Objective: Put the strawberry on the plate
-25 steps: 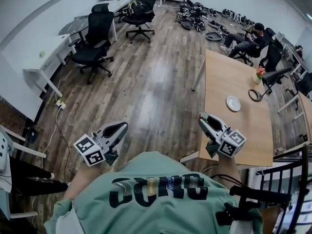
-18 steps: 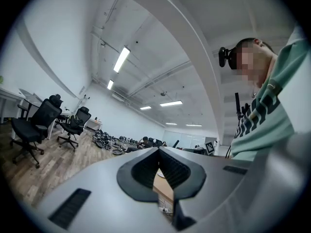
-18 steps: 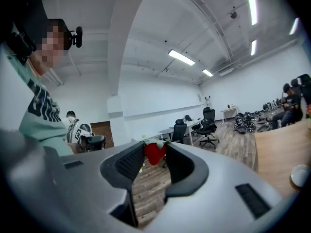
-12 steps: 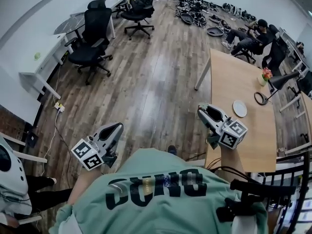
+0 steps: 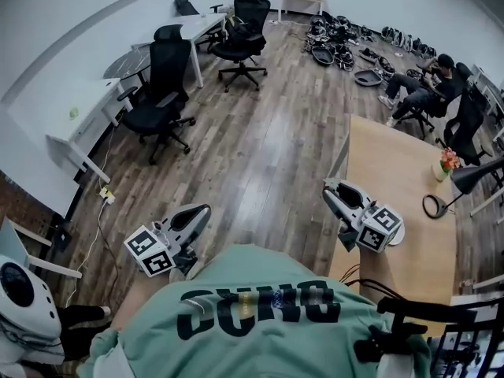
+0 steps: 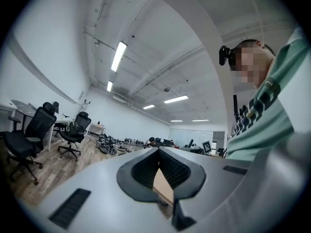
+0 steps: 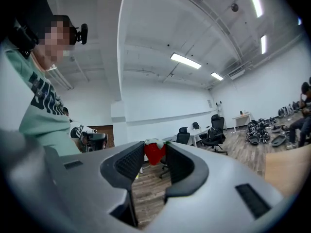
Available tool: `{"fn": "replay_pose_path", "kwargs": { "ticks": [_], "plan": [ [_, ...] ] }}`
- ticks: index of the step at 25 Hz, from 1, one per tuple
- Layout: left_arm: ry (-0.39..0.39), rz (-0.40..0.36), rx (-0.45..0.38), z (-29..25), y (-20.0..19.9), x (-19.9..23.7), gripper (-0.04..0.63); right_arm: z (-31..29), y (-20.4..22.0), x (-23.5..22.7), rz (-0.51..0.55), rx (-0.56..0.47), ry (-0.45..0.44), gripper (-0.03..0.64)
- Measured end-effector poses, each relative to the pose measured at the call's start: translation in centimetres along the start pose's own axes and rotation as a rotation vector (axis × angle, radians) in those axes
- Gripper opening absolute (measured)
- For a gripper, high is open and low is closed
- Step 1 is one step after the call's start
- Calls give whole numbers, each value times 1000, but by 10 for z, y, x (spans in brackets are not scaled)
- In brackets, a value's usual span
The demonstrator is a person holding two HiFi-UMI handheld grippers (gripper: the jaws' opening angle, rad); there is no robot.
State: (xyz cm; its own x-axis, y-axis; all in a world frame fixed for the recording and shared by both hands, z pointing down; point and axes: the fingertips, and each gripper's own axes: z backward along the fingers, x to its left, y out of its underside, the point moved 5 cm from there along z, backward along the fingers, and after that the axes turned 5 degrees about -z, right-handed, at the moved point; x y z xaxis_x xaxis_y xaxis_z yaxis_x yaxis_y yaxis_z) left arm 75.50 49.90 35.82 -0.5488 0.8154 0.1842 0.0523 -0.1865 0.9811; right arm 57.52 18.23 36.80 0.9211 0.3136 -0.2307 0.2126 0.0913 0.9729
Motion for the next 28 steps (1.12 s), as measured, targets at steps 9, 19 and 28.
{"fn": "replay_pose_path", "kwargs": {
  "ticks": [9, 19, 28],
  "plan": [
    [148, 38, 61, -140, 17, 42, 5, 15, 16, -104, -53, 16, 71, 141],
    [322, 51, 37, -209, 0, 212, 5, -99, -8, -165, -14, -11, 240, 141],
    [393, 43, 70, -255, -38, 364, 5, -204, -23, -217, -13, 26, 359, 141]
  ]
}}
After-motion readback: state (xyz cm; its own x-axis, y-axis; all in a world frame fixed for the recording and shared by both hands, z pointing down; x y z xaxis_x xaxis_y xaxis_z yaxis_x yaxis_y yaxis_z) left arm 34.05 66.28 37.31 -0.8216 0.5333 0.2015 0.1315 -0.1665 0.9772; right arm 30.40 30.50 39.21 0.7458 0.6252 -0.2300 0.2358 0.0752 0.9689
